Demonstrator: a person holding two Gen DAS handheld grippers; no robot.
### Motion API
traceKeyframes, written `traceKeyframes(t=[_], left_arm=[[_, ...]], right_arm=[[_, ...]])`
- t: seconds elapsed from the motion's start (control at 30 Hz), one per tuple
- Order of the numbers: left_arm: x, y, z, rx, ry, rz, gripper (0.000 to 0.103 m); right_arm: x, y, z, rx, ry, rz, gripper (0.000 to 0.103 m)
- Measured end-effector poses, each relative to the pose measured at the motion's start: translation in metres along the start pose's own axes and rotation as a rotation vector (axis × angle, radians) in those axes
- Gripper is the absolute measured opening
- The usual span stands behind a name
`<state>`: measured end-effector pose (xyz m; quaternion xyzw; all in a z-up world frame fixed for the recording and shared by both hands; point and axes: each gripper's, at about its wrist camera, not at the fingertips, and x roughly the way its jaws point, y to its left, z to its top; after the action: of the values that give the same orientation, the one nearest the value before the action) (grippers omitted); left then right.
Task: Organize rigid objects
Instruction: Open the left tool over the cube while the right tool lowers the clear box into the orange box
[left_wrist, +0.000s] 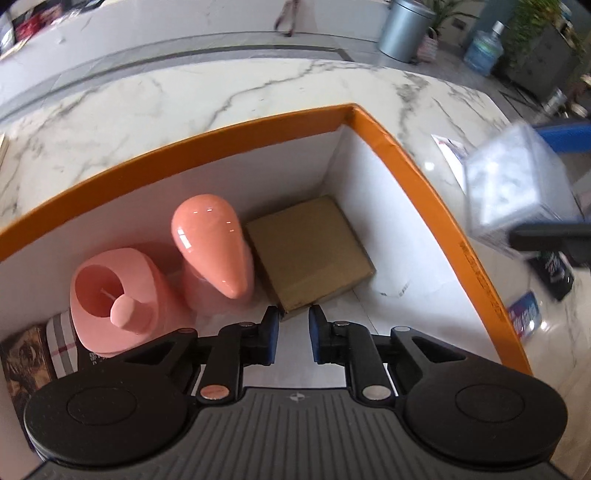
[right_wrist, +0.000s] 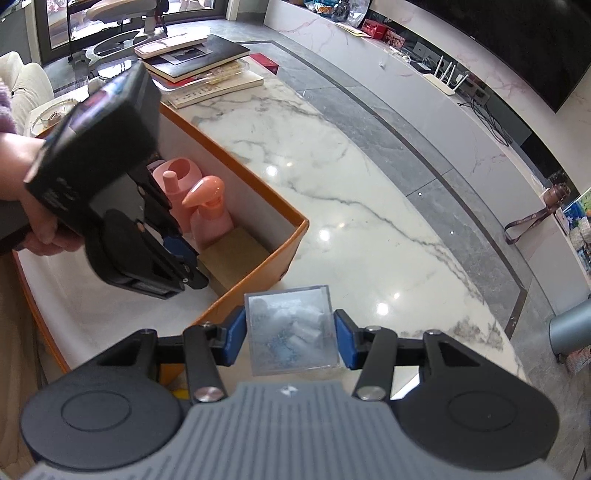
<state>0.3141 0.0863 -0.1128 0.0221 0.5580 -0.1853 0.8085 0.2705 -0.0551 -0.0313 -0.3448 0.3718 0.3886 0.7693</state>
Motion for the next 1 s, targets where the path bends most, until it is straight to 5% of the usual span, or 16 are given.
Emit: traceKeyframes(t=[0.3,0.57,1.0], left_arm=[[-0.021,0.003,-0.02,-0.018,-0.028,-0.023,0.02],[-0.06,0.011,-0.044,-0.031,-0.082,0.049,0.02],[-0.077,0.039,-0.067,-0.104,-0.075,0.072,0.02]], right_arm=[[-0.024,0.012,0.012,-0.077,-0.052,0.014,0.052],[-0.02,0.048,0.037,-0.251,-0.082,0.099,0.052],[0.075,0.102,0.043,-0.468,0.138,0.188,0.051]])
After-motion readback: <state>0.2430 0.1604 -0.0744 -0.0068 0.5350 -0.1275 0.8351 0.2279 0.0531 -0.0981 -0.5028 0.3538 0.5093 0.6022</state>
